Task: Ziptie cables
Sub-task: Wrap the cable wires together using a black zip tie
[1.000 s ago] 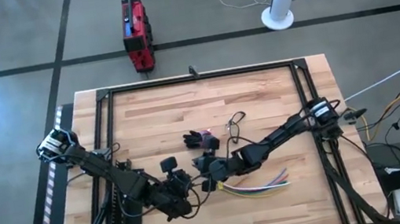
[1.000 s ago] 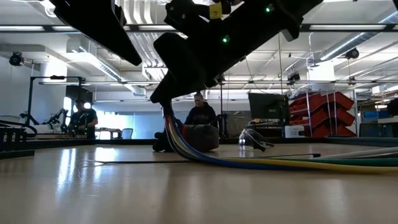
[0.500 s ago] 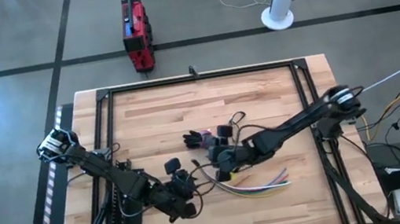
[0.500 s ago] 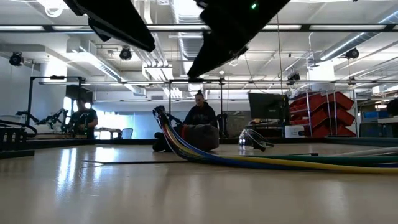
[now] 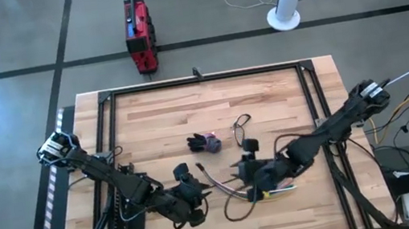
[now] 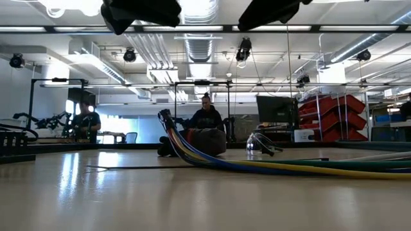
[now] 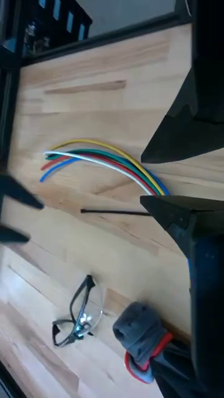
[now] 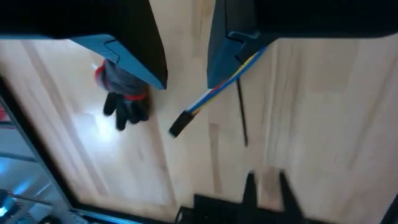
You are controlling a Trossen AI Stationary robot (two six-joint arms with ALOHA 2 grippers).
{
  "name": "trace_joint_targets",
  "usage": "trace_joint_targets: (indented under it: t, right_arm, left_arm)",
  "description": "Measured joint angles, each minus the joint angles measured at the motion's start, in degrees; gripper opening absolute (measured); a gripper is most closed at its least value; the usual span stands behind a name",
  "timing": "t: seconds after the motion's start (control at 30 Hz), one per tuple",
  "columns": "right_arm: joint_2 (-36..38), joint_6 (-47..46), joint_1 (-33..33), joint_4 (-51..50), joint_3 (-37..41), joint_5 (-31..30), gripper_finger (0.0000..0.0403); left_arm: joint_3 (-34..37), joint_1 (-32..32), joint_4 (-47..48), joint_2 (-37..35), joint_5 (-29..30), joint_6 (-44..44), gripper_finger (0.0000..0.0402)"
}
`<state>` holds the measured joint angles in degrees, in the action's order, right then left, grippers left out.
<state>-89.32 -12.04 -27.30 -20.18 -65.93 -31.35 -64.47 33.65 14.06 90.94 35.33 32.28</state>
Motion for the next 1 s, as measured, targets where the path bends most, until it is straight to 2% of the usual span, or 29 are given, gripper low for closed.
trace_joint_targets:
  t: [0.3,0.53,0.73,1.0]
  right_arm:
    - [-1.7,-0.1,-1.8,10.3,4.3,-0.1,0.0054]
    - [-1.7,-1.0,-2.1,10.3,5.1,0.0,0.0032]
    - [-1.4,-3.3,-3.9,2.1,5.2,0.4,0.0023]
    - [-1.2,-9.0,-5.8,-6.3,5.2,0.5,0.0029]
  left_arm:
    - [0.0,0.0,-2.7,0.0,0.0,0.0,0.0087]
    - [0.0,0.0,-3.1,0.0,0.0,0.0,0.0094]
    - [0.0,0.0,-3.0,0.0,0.0,0.0,0.0095]
    - [0.0,0.0,-3.0,0.0,0.0,0.0,0.0081]
